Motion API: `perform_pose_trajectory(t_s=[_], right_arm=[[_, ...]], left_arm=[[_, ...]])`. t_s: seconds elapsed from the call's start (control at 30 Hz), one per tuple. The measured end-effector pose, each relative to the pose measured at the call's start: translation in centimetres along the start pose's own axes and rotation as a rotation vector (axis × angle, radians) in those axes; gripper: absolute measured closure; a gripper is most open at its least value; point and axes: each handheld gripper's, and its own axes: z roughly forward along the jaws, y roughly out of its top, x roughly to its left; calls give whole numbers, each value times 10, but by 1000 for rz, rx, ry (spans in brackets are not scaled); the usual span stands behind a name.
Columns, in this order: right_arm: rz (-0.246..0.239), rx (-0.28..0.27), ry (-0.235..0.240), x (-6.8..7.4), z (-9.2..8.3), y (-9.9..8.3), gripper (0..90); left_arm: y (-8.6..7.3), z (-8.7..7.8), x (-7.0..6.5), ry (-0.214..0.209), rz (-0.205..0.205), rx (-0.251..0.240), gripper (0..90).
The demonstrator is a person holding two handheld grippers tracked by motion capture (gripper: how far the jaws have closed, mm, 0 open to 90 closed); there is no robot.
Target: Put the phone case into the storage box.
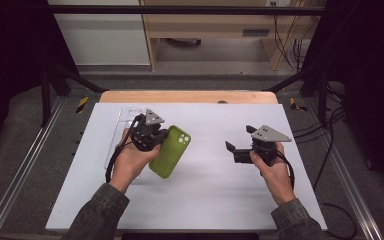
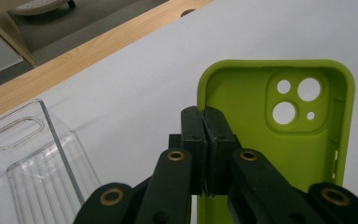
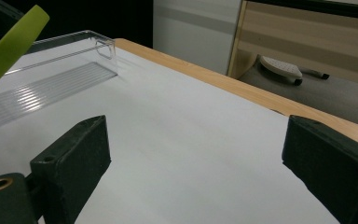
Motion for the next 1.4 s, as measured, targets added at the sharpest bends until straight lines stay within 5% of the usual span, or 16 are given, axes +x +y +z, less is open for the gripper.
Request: perform_pose_trajectory(t_s=[0.67, 1.4], right_arm=[[47, -89, 11, -8, -19, -35, 72], [41, -99, 17, -8, -20, -53, 65]], left_arm=[[1, -7, 9, 16, -13, -26, 876], [7, -16, 30, 46, -55, -71, 875]])
